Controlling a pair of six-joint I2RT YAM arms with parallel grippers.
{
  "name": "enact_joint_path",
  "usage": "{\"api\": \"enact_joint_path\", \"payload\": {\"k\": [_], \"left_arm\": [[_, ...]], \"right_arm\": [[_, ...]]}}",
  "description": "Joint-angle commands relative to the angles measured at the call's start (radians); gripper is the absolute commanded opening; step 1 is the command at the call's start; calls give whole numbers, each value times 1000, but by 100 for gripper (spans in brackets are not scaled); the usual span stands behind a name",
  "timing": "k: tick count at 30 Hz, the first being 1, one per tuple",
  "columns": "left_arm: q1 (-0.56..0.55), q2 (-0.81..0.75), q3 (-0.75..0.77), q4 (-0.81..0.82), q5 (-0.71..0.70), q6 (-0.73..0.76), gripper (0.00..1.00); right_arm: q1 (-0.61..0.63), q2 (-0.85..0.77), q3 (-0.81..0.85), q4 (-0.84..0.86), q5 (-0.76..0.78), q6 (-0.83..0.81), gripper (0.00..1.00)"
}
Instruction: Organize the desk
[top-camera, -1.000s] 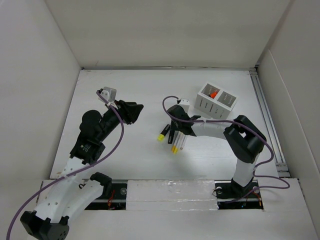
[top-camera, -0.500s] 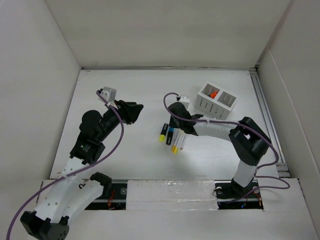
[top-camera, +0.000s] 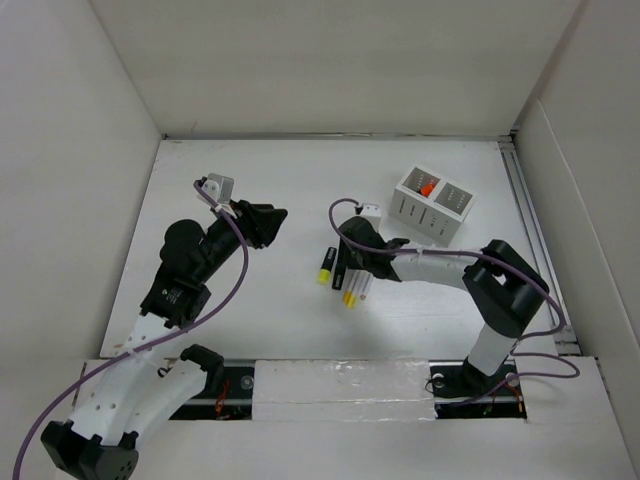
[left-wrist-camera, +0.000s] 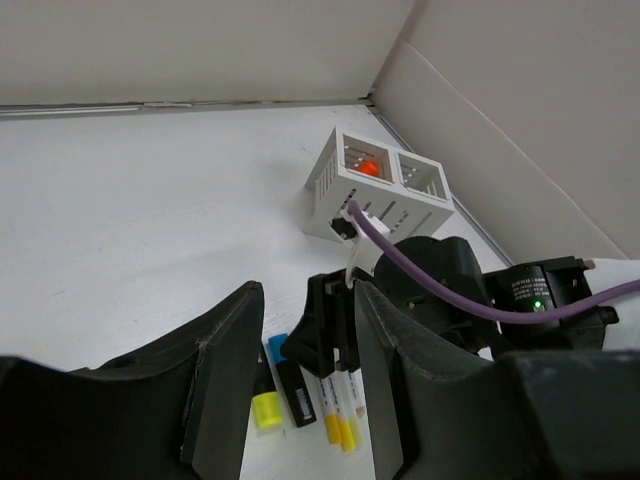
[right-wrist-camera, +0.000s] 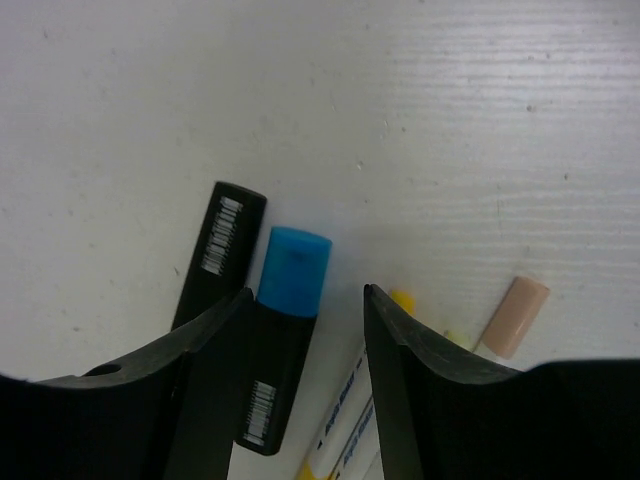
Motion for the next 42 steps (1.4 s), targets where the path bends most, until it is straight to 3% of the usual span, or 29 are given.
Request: {"api": "enact_joint_path", "payload": {"k": [1,15,19,27,34,42], "left_arm": [[-7,-10,10,53,9,-6,38],[-7,-22,5,53,9,-6,38],[-7,-21,5,51,20,-6,38],[-7,-25,4,56,20,-9,38],[-7,-25,2,57,26,-9,38],[-7,-30,2,57,18,-9,38]], "right_arm": [[25,-15,-6,-19,-2,18,54],[62,121,113,-111,113,-6,53],[62,134,119,-99,110,-13,29],[62,143,116,-93,108,1,0],[62,-9,34,-3,131,1,0],[62,-86,27,-13,144,-6,0]]}}
